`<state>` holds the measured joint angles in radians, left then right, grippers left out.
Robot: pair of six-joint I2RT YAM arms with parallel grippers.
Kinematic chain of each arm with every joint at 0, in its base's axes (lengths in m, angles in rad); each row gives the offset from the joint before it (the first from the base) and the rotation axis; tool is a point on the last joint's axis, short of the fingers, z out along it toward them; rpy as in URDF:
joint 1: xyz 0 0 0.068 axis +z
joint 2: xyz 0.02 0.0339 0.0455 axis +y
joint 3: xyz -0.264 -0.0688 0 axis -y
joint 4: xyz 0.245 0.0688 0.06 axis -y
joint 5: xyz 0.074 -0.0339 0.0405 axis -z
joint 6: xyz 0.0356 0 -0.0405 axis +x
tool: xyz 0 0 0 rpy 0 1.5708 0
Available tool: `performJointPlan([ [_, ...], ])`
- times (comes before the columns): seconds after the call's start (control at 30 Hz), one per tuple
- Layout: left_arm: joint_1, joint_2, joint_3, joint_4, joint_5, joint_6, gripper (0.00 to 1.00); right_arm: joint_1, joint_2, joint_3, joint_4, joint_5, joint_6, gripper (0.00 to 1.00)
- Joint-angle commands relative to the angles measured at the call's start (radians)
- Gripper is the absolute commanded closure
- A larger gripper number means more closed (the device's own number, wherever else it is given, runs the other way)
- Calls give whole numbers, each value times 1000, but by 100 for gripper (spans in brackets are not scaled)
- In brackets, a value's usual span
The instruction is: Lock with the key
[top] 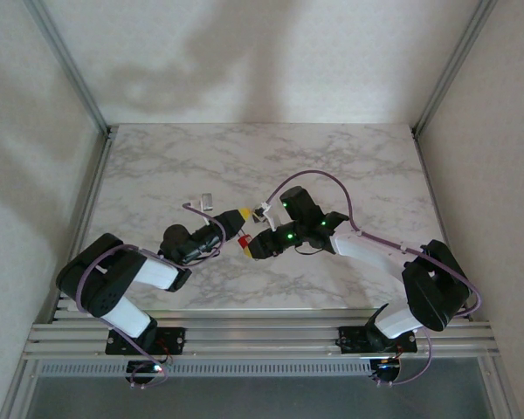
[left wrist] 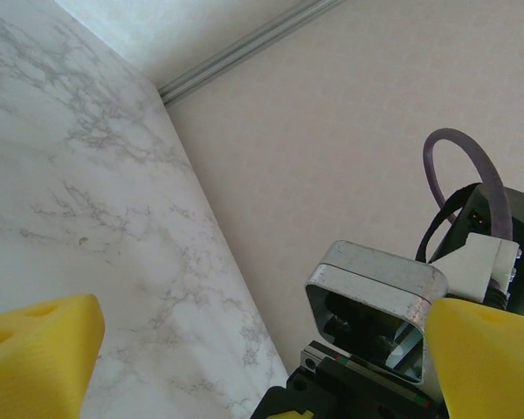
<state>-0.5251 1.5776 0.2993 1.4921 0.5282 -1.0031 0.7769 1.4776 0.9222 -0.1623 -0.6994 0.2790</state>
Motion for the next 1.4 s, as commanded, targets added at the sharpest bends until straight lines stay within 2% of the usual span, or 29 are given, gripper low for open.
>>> performJointPlan([
  [0.0, 2, 6, 31, 84, 56, -21, 8, 8, 3, 30, -5, 37, -12, 100],
  [0.67, 4, 32, 42, 97, 76, -31, 24, 6, -5, 26, -16, 68, -16, 100],
  [0.83, 4, 35, 45, 97, 80, -31, 28, -2, -25, 19, -19, 114, -13, 100],
  [1.37, 5, 38, 52, 77, 82, -30, 35, -19, -60, 10, -39, 154, -15, 100],
])
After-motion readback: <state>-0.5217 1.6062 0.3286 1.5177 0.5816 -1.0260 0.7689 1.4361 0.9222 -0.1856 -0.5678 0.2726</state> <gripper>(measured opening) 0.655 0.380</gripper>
